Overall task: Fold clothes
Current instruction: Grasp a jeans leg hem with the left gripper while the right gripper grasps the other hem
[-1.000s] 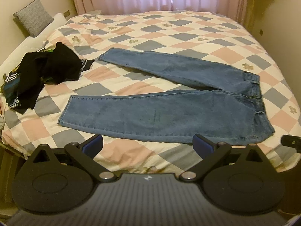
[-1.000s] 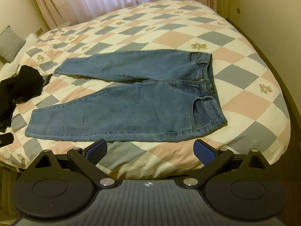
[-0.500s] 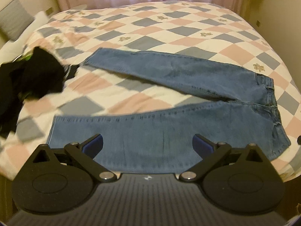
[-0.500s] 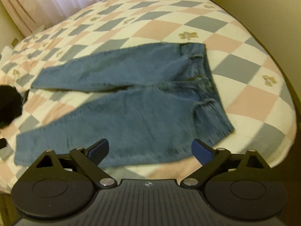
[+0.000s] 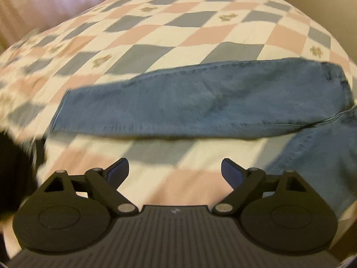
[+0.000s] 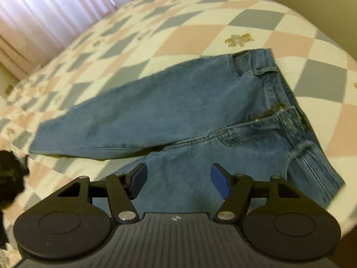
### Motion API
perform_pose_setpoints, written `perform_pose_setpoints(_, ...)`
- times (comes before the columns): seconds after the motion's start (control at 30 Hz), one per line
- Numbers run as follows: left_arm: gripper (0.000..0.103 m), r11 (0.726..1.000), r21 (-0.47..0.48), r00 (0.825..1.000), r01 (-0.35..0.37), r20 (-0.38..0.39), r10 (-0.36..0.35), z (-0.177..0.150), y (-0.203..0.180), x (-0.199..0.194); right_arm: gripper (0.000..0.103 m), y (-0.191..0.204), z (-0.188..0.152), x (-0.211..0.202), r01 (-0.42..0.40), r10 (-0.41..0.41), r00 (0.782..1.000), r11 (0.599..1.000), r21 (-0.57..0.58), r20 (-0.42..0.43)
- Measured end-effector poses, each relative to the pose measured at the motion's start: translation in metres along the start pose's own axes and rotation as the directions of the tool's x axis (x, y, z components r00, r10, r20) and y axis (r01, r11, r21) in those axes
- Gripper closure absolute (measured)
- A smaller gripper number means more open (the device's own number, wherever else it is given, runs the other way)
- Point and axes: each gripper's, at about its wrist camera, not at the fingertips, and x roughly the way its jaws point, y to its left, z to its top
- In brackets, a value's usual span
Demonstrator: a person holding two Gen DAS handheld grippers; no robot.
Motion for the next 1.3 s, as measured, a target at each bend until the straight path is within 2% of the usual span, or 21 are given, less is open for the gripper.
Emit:
perform_pose_setpoints(0.07,0.022,0.998,0.049,0.999,0.032,0.012,-0.032,0.019,0.009,0.03,0.038,-0.002,0.016,0.02,-0.009,0.009,1.0,0.999,-0.046,-0.005)
perform_pose_setpoints(0.13,0.023,0.993,0.102,0.997,0.063,0.034,-0.067,0.035,0.015,0.055,0.038,-0.005,0.031,0.04,-0.018,0.017,1.0,0.996,-0.092,-0.011)
perform_pose_setpoints(0.3,0.025,0.96,0.261,0.988,0.105,0.083,-0.131,0.068,0.027,0.107,0.038,-0.002,0.07,0.086,-0.046,0.041,0.999,0.969,-0.244,-0.024)
perform_pose_setpoints(0.47,0.03,0.932,0.351,0.983,0.092,0.117,-0.141,0.092,0.037,0.146,0.04,0.01,0.116,0.131,-0.073,0.062,0.997,0.893,-0.445,-0.039)
perform_pose_setpoints(0.53,0.045,0.925,0.369,0.982,0.087,0.124,-0.142,0.101,0.044,0.16,0.05,0.018,0.132,0.148,-0.086,0.076,0.996,0.857,-0.508,-0.042)
perform_pose_setpoints(0.57,0.048,0.925,0.37,0.983,0.083,0.124,-0.138,0.105,0.047,0.166,0.056,0.021,0.14,0.157,-0.095,0.082,0.996,0.841,-0.533,-0.048)
perform_pose_setpoints(0.63,0.058,0.923,0.377,0.983,0.082,0.123,-0.137,0.113,0.055,0.178,0.058,0.025,0.151,0.17,-0.103,0.088,0.995,0.811,-0.576,-0.055)
perform_pose_setpoints(0.7,0.06,0.917,0.391,0.984,0.083,0.112,-0.137,0.119,0.059,0.188,0.058,0.028,0.159,0.181,-0.114,0.097,0.993,0.783,-0.612,-0.061)
perform_pose_setpoints(0.8,0.054,0.899,0.426,0.984,0.103,0.091,-0.156,0.125,0.063,0.2,0.057,0.027,0.169,0.193,-0.132,0.1,0.991,0.763,-0.632,-0.086)
perform_pose_setpoints(0.87,0.053,0.88,0.463,0.986,0.104,0.069,-0.153,0.128,0.065,0.21,0.057,0.026,0.174,0.2,-0.126,0.085,0.992,0.752,-0.647,-0.094)
perform_pose_setpoints(0.97,0.053,0.848,0.515,0.987,0.124,0.021,-0.157,0.133,0.068,0.226,0.056,0.024,0.181,0.203,-0.125,0.079,0.992,0.732,-0.67,-0.098)
perform_pose_setpoints(1.03,0.05,0.819,0.555,0.987,0.142,-0.017,-0.159,0.137,0.068,0.237,0.053,0.023,0.187,0.206,-0.127,0.079,0.992,0.721,-0.681,-0.101)
perform_pose_setpoints(1.13,0.042,0.78,0.601,0.983,0.177,-0.07,-0.17,0.141,0.068,0.252,0.047,0.02,0.195,0.215,-0.132,0.066,0.991,0.7,-0.702,-0.12)
perform_pose_setpoints(1.2,0.039,0.753,0.627,0.979,0.201,-0.104,-0.174,0.144,0.067,0.261,0.036,0.019,0.2,0.222,-0.139,0.054,0.989,0.682,-0.718,-0.14)
perform_pose_setpoints(1.27,0.039,0.734,0.642,0.976,0.219,-0.133,-0.175,0.145,0.065,0.267,0.03,0.017,0.203,0.23,-0.163,0.051,0.983,0.671,-0.723,-0.175)
perform_pose_setpoints(1.3,0.042,0.723,0.651,0.973,0.23,-0.147,-0.177,0.145,0.064,0.27,0.03,0.016,0.204,0.235,-0.176,0.044,0.979,0.667,-0.724,-0.198)
